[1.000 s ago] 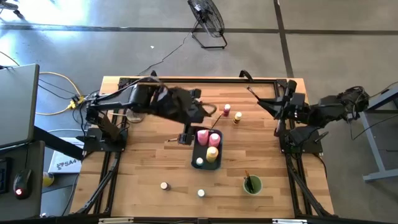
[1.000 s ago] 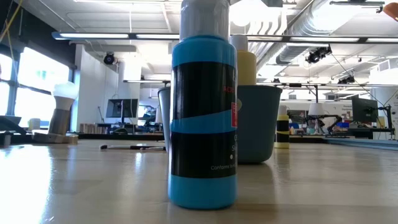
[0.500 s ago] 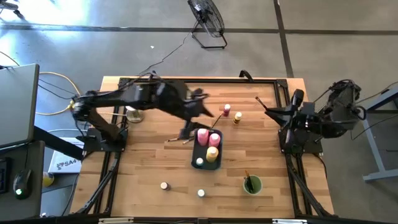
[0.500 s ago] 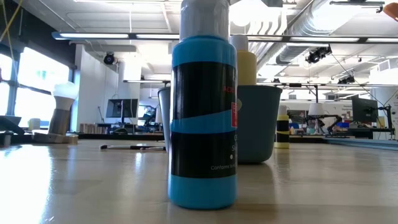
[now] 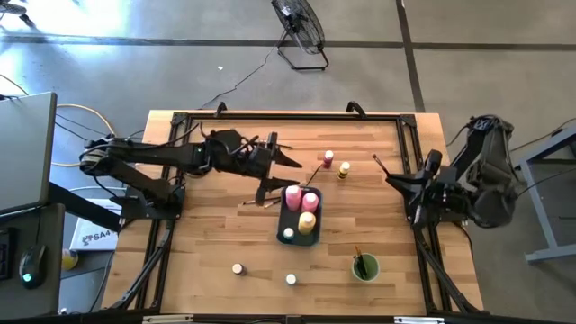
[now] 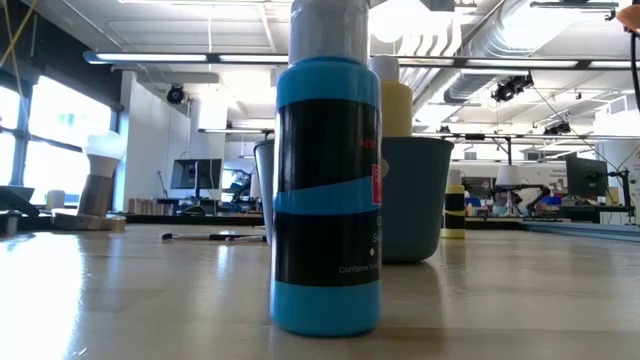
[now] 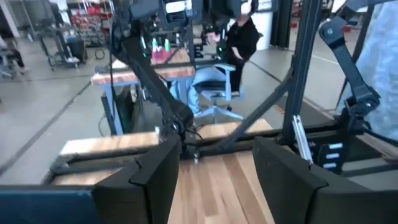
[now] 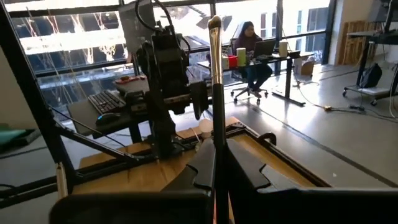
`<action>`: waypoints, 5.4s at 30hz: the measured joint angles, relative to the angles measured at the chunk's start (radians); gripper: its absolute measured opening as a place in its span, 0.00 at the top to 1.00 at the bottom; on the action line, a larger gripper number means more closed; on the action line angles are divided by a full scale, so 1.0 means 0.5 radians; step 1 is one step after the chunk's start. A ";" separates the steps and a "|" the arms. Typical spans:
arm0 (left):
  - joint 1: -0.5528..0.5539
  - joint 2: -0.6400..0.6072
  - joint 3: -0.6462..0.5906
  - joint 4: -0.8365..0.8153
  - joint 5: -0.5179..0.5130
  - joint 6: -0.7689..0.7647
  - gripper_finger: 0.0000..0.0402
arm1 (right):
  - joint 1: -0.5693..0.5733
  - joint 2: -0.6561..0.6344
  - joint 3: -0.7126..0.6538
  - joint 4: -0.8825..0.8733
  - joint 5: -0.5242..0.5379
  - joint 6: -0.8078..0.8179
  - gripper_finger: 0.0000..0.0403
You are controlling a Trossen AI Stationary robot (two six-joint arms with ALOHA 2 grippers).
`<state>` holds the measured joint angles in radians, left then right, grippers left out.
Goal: Pick & Place Paint Supplies
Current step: Put the black and silver paint brush into the green cup
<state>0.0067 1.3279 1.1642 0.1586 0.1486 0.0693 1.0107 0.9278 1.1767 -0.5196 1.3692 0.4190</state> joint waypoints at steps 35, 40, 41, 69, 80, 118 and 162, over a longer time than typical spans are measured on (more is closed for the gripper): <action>-0.001 0.016 -0.047 0.038 0.091 -0.506 0.50 | 0.188 0.646 -0.001 -0.271 0.405 1.256 0.97; -0.001 0.015 -0.046 -0.036 0.086 -0.612 0.50 | 0.290 0.646 -0.001 -0.269 0.405 1.269 0.97; -0.001 0.015 -0.046 -0.057 0.086 -0.614 0.50 | 0.309 0.646 -0.001 -0.268 0.404 1.270 0.97; -0.002 0.390 -0.045 0.997 0.408 -1.036 0.50 | 0.325 0.647 -0.001 -0.254 0.349 1.259 0.97; -0.095 0.390 -0.045 1.016 0.311 -0.883 0.50 | -0.044 0.647 -0.001 -0.137 -0.044 1.124 0.97; -0.255 0.391 0.097 1.132 -0.072 -0.724 0.50 | -0.847 0.647 0.000 1.060 -1.127 -0.323 0.97; -0.255 0.391 0.098 1.136 -0.124 -0.672 0.95 | -0.862 0.646 -0.001 0.995 -1.124 -0.097 0.87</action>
<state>-0.1207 1.5234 1.2133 0.7266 0.0864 -0.2665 0.5797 1.2510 1.1763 -0.0222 0.8069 0.3706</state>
